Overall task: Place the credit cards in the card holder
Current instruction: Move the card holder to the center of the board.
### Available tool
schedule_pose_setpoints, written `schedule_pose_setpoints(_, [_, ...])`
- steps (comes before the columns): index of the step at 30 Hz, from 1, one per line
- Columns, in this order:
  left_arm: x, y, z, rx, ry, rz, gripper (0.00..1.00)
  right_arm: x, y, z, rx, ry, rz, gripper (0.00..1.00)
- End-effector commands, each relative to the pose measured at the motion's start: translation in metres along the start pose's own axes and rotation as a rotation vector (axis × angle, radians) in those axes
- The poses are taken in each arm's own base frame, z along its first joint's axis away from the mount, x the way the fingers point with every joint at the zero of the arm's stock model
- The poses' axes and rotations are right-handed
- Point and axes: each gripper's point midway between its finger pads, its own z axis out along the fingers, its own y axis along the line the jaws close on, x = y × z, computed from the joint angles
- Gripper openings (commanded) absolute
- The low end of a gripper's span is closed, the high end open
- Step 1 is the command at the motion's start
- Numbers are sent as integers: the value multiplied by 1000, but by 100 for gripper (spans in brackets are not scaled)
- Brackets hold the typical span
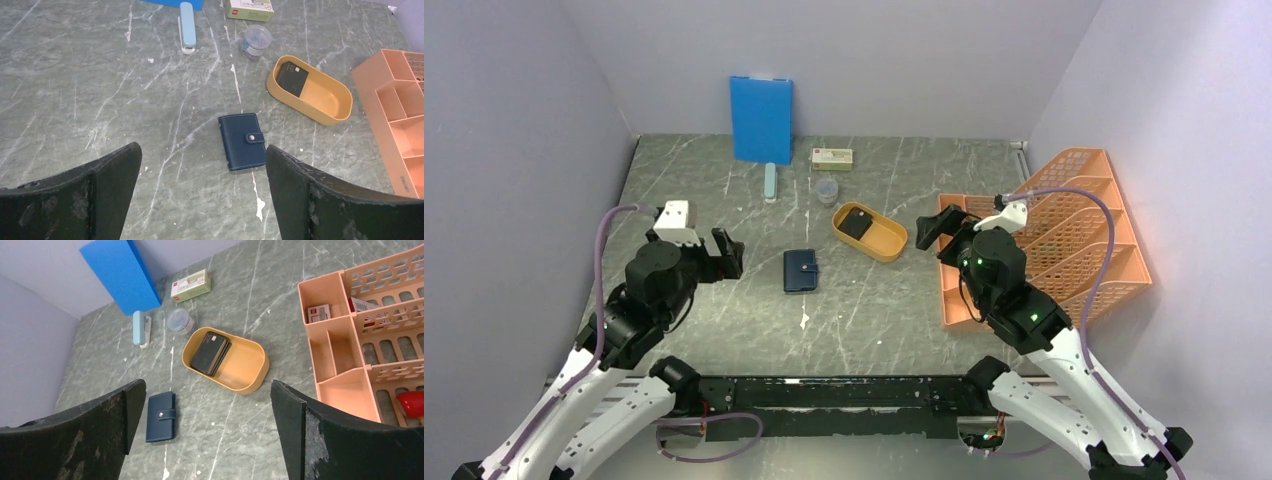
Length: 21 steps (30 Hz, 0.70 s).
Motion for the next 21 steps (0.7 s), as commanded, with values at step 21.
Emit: schedule_pose_setpoints(21, [-2,-16,-6,116,-38,18,98,-22,53,-41,-371,-11,-117,100])
